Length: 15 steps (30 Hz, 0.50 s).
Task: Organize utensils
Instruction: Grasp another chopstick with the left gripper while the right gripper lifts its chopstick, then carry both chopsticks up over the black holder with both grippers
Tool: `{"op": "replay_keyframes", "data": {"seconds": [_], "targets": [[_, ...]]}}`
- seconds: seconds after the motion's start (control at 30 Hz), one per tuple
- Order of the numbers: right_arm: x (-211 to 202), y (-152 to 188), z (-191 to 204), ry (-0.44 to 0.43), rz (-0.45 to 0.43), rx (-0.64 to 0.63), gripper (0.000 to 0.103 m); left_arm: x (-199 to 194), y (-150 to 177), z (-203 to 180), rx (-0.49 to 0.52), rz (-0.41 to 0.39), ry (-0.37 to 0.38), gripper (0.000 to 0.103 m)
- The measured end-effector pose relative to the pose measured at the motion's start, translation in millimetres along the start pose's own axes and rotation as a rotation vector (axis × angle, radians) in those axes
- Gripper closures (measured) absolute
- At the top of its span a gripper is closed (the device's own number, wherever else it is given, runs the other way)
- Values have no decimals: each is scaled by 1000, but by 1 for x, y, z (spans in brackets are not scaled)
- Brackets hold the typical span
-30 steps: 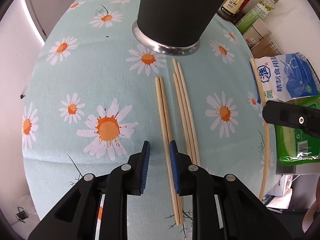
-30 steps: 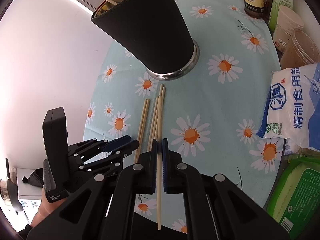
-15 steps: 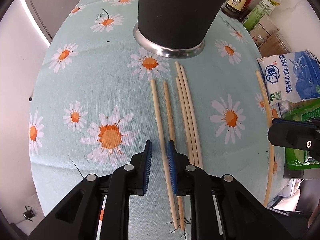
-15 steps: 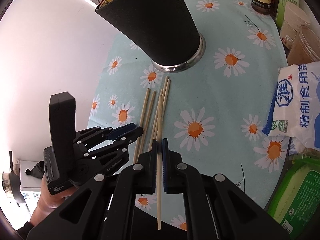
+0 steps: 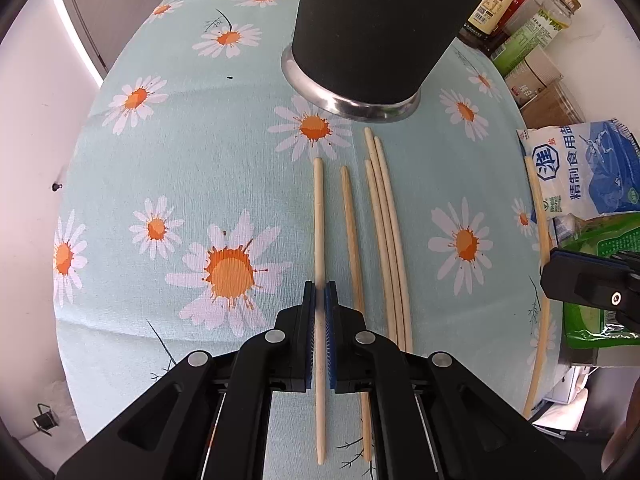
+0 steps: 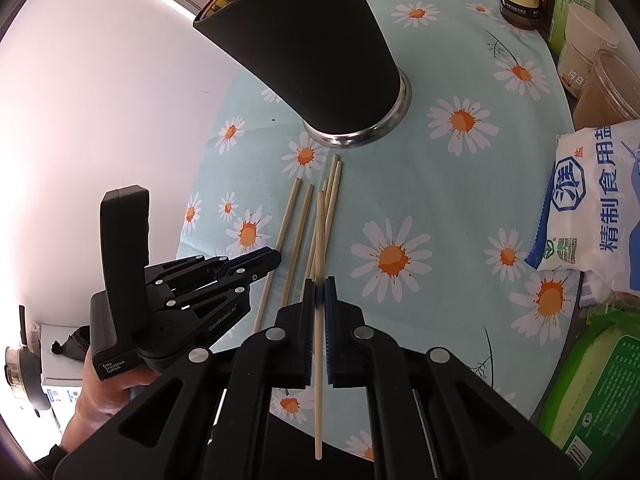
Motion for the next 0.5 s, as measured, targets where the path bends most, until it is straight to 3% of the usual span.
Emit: {"op": "replay_keyframes", "data": {"seconds": [0.33, 0.5], "targets": [[-1, -8, 6, 22, -46, 42, 98, -28, 3, 10, 17, -59, 71, 99], [-5, -15, 14, 32, -93, 53, 98, -56, 0, 9, 63, -124, 153, 99]]}}
Point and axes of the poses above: each gripper's, at about its wrist camera, not at the fingertips, and x roughly the way its jaws point, z to its left, y to its underside, the point moved 10 cm from there along x, roughly the way its jaws point, and after that the axes turned 9 degrees about z, right-handed, at the moved point
